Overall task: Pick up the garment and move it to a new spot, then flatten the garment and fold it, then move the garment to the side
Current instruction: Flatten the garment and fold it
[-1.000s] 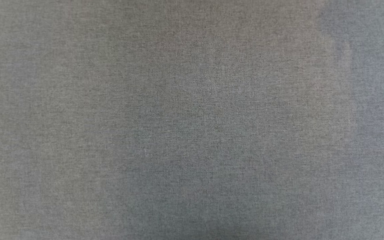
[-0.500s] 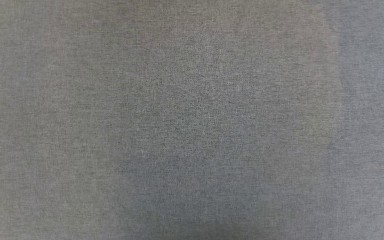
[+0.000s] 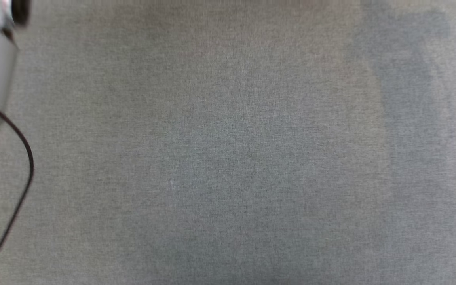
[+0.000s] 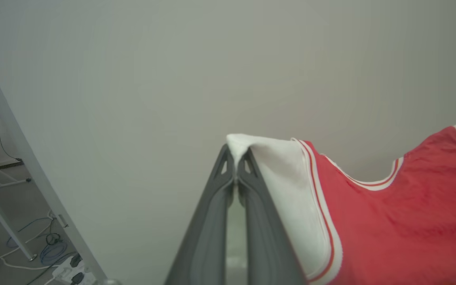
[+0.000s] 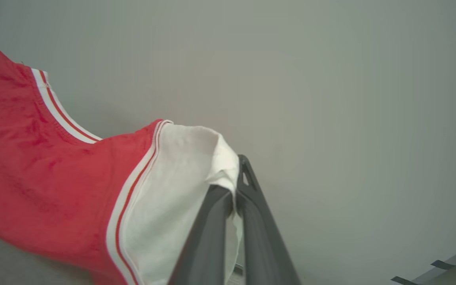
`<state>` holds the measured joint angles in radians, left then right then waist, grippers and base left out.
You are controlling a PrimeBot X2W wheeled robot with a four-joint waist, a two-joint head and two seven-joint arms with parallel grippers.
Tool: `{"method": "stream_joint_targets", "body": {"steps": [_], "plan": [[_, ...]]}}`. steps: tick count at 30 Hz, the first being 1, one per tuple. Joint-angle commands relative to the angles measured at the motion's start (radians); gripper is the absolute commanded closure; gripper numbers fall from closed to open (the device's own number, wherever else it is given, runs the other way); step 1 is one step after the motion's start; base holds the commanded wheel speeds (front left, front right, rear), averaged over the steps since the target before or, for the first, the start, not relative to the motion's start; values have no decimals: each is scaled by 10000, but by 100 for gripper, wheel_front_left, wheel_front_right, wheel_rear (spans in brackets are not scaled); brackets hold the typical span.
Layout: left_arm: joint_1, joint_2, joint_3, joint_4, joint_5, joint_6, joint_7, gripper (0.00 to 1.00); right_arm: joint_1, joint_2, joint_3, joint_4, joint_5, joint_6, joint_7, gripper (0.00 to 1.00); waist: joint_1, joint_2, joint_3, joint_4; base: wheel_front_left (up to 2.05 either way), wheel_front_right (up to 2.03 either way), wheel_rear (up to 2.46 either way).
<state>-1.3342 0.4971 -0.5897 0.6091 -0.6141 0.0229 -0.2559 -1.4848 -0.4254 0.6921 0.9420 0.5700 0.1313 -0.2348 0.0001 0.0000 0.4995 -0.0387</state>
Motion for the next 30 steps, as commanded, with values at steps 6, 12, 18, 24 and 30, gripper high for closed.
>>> {"method": "stream_joint_targets", "body": {"steps": [6, 12, 18, 24, 30], "plan": [[3188, 289, 643, -1281, 242, 283, -58, 100, 2248, -508, 770, -1059, 840, -6, -211, 100, -1, 0, -1357, 8, 0, 0, 0], [6141, 342, 1155, -2362, 256, 650, -58, 100, 4366, -1107, 1307, -2219, 1462, -6, -249, 100, -1, 0, -2168, -31, 0, 0, 0], [8668, 210, 1471, -3061, 52, 909, -58, 100, 6378, -1687, 1501, -3167, 1811, -6, -261, 100, -1, 0, -2860, -64, 0, 0, 0], [11248, 76, 1703, -3360, -15, 1358, -58, 100, 8989, -2278, 1140, -3816, 2340, -6, -265, 100, -1, 0, -3623, 43, 0, 0, 0], [12424, -277, 2051, -3332, -68, 1396, -58, 100, 11154, -2501, -41, -4260, 2290, -6, -267, 100, -1, 0, -4043, 294, 0, 0, 0]]}}
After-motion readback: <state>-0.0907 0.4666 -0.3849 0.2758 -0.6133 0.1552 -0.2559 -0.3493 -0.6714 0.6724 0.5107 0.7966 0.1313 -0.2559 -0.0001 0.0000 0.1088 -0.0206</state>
